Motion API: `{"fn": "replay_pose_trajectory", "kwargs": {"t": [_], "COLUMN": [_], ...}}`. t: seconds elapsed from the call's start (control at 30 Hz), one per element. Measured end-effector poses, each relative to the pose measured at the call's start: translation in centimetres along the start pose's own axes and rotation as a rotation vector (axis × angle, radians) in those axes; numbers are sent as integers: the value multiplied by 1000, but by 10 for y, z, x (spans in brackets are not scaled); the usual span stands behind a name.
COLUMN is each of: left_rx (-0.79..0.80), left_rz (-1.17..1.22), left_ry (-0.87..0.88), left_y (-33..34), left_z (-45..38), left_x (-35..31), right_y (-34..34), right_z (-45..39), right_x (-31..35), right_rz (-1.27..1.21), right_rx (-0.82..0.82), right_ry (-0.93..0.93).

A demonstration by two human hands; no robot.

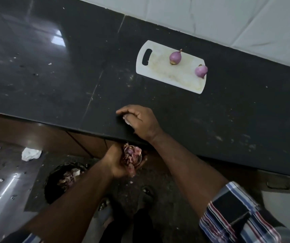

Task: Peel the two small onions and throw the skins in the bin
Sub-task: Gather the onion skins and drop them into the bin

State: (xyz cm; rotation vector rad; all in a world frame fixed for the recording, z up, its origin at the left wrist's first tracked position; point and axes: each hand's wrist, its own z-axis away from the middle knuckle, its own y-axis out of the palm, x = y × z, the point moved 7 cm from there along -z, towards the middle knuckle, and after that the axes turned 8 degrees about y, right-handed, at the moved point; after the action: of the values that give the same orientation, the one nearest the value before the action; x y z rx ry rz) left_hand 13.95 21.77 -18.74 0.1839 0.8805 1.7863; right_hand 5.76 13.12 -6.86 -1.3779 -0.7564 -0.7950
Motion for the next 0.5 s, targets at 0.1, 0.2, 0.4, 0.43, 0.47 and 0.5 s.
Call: {"fn": "replay_pose_trajectory", "kwargs": {"t": [0.1, 0.2, 0.4, 0.43, 0.47, 0.5], "left_rx": [44, 31, -77, -68, -66, -73], "left_rz": [15, 13, 91, 101, 94, 82], "left_ry": [-18, -18, -18, -21, -22, -23], "left_y": [5, 3, -12, -11, -10, -11], "left_z": [9, 13, 9, 11, 13, 13], "left_x": [-2, -3, -8, -9, -9, -9], "right_y": [19, 35, -68, -92, -111, -123], "right_z": [33, 63, 28, 20, 14, 8], "right_x": [4, 9, -28, -42, -56, -68], "right_rz": [-102, -268, -252, -194, -137, -63], "right_rx": [59, 89, -336, -424, -492, -536], "right_ry": [72, 136, 162, 190, 229, 270]}}
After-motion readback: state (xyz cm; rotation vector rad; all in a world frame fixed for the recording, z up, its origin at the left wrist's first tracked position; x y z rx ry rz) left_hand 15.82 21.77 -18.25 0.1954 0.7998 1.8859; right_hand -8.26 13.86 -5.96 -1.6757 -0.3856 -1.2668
